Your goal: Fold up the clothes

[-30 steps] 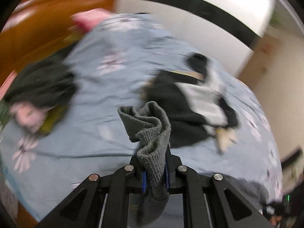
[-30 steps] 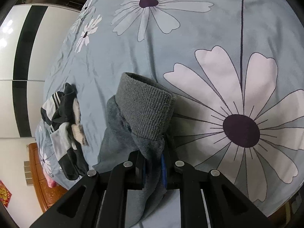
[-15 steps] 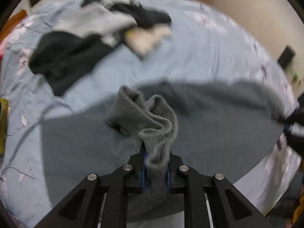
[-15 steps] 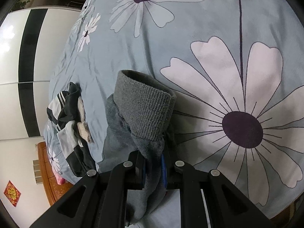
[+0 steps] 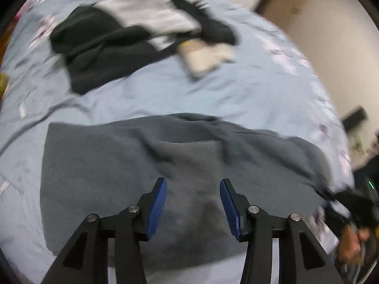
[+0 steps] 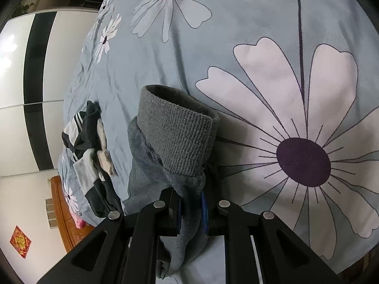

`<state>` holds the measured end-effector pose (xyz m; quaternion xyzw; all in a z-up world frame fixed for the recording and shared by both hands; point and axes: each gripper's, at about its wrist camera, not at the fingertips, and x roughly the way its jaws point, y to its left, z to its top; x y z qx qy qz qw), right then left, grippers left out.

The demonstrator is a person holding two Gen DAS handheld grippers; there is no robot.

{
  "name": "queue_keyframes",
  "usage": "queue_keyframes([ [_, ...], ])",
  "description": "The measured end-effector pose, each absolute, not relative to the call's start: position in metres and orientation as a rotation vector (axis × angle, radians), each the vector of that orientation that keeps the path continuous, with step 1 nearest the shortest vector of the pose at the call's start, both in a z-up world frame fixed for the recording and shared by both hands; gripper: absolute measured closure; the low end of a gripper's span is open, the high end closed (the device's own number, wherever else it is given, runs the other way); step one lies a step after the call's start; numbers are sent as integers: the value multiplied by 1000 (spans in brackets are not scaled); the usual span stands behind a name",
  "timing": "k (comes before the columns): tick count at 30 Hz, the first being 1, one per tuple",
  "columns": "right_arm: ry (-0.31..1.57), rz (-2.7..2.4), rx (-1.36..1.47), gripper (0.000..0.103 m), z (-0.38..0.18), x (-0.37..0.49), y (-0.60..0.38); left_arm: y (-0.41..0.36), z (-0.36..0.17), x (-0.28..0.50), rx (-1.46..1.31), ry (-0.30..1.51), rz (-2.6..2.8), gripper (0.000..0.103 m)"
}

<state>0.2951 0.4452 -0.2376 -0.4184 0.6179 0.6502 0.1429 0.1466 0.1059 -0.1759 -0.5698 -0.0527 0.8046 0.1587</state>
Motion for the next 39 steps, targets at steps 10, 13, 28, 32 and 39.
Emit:
queue_keyframes([
  [10,1769,1879,-1204,89,-231,294,444,132,-197,144,-1740,-11,2249,54],
  [13,1724,1914,-1186,89,-211,289,437,100,-162,154,-1674,-51,2300,54],
  [28,755,2747,-1381,91,-49,161,216,-118,-106,165,-1765,-336,2550,53],
  [32,465,2859,-1553,91,-69,150,131,-145,-115,171,-1806,-462,2547,53],
  [39,-192,2847,-1791,91,-137,172,21,-165,-134,172,-1848,-531,2491,53],
])
